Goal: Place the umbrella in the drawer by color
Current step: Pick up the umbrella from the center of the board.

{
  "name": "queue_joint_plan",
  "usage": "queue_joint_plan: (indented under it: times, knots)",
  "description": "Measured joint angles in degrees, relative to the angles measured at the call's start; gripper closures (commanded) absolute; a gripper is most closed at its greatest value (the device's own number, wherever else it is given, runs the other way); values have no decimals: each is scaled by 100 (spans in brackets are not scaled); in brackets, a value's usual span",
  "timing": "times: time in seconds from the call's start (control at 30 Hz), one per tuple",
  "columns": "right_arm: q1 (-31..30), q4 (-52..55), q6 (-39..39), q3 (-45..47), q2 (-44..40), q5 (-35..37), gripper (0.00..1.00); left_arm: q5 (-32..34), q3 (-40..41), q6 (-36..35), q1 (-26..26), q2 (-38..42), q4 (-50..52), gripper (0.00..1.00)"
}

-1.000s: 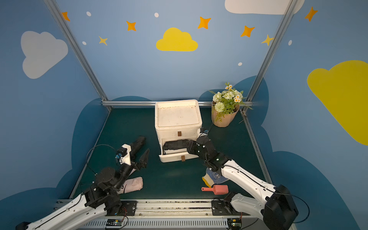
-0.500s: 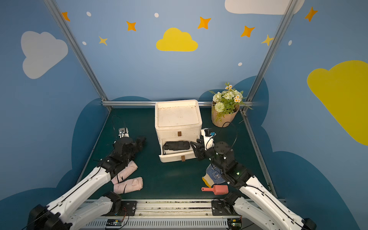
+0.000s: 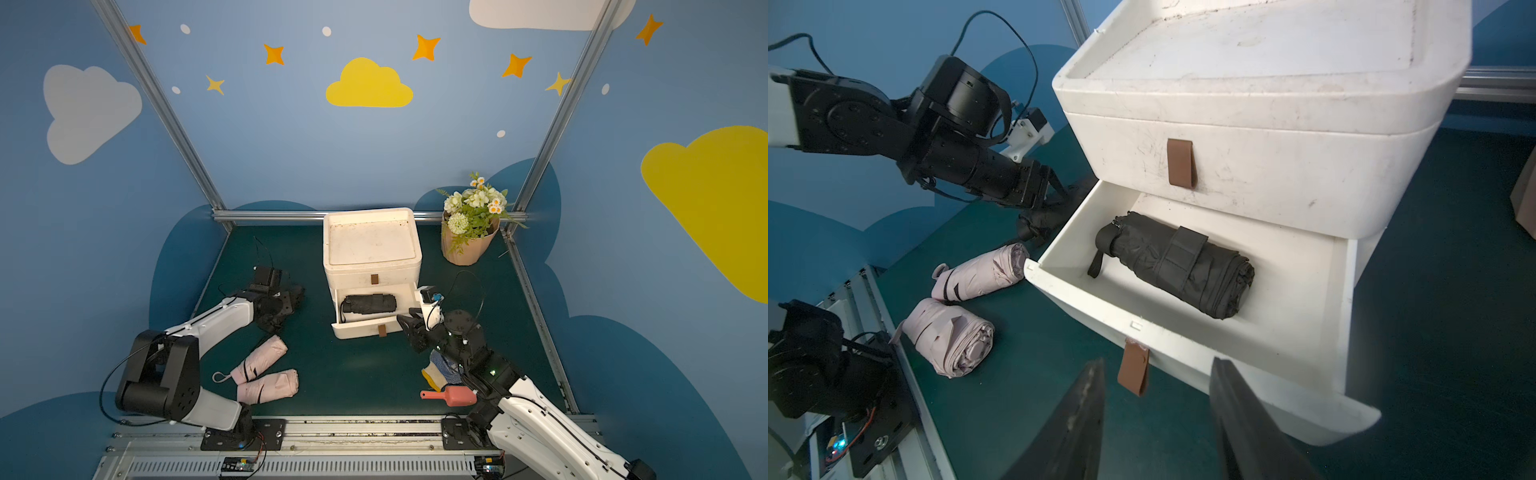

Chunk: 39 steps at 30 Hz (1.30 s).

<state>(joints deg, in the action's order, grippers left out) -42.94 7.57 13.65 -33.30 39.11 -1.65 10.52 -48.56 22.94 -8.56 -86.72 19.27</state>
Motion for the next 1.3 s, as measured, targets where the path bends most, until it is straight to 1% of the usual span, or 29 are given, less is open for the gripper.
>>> queue_joint_plan:
  times: [0.13,0.27,0.37,0.43,0.5,0.63,0.8,0.93,1.03,1.17,1.23,1.3]
  knots:
    - [0,-17,0,0,-24,-11,54,-72,-11,-9,-131,-22,87,47]
    - [0,-20,2,0,-90,0,54,50,-127,-20,-424,-153,291,52]
    - [0,-26,4,0,-136,11,54,223,-409,-15,-588,-455,566,55]
    - [0,-28,4,0,-144,13,54,409,-717,22,-647,-730,833,59]
    - [0,-28,7,0,-144,17,54,601,-1062,50,-697,-1019,1128,59]
    - [0,-28,22,2,-144,31,54,1200,-1633,46,-916,-1475,1639,50]
    - [0,-44,44,24,-144,33,54,1716,-1998,-33,-1239,-1567,2144,41]
    - [0,-46,52,35,-166,28,54,2076,-2358,-74,-1259,-1740,2455,37]
    - [0,-48,63,68,-227,28,54,2247,-2509,-129,-1207,-1958,2599,31]
    - [0,-46,68,90,-306,26,54,2052,-2538,-195,-1084,-2098,2708,32]
    - [0,-46,68,92,-341,26,54,1888,-2516,-201,-1019,-2092,2704,38]
    - [0,-48,68,96,-374,26,54,1670,-2422,-214,-931,-2070,2623,48]
